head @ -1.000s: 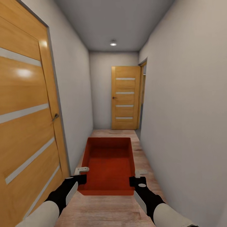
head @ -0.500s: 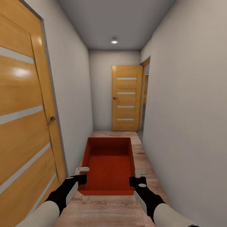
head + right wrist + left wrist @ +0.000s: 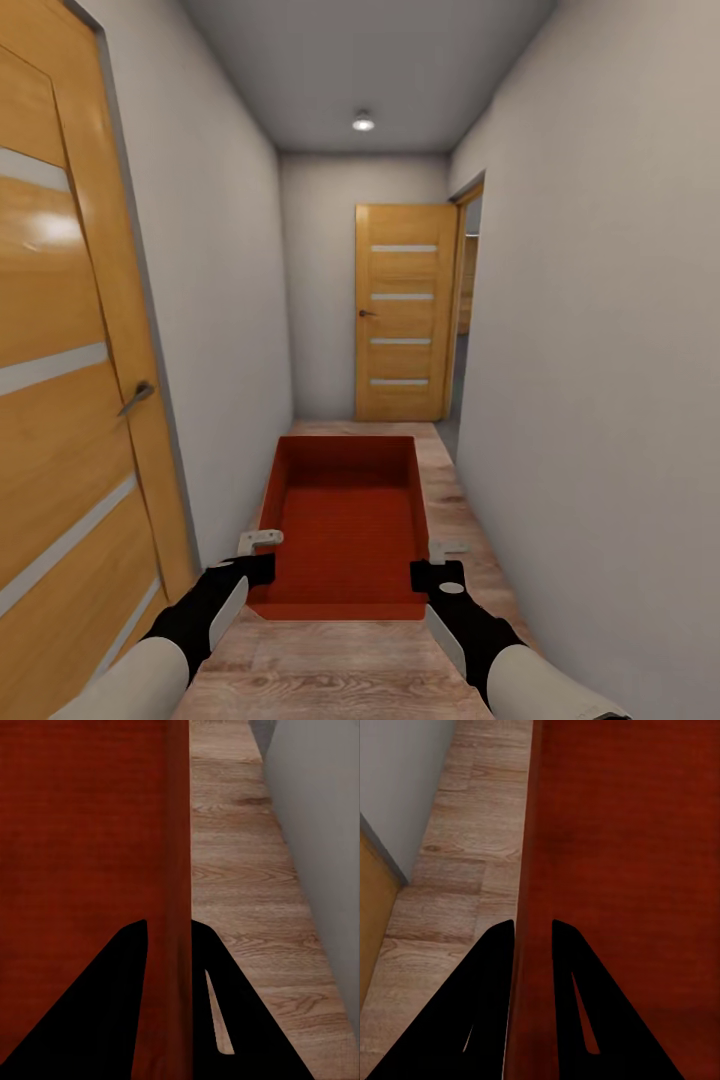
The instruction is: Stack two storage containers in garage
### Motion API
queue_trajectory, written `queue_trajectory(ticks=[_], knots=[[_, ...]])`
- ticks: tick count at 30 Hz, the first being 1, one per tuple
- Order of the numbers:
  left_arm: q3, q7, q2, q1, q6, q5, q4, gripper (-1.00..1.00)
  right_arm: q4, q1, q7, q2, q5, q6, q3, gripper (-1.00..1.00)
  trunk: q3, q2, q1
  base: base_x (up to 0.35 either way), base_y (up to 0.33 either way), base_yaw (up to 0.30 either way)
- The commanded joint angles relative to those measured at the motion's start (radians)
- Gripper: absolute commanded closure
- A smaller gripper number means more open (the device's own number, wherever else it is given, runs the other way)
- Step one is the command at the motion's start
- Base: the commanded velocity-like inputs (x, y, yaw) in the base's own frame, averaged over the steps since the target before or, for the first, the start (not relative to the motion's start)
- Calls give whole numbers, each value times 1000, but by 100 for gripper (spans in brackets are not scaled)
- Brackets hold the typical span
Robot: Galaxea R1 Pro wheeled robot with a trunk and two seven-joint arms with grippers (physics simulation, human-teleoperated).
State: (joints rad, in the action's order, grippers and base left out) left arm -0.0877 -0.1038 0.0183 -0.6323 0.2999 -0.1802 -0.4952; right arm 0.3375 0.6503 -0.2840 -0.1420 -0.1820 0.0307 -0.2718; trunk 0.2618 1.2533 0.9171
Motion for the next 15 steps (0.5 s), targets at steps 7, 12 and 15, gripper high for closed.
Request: queue_trajectory(ticks=[7,12,15], knots=[[-1,-54,-9,0,6,5,-1,100,5,2,-104,1,13,-21,34,100,1,1,1,324,0,0],[-1,-54,-9,0,6,5,-2,100,5,2,-104,1,13,-21,34,100,1,1,1,324,0,0],[-1,-54,-9,0,7,5,-2,100,5,2,-104,1,14,-21,34,100,1,1,1,324,0,0]])
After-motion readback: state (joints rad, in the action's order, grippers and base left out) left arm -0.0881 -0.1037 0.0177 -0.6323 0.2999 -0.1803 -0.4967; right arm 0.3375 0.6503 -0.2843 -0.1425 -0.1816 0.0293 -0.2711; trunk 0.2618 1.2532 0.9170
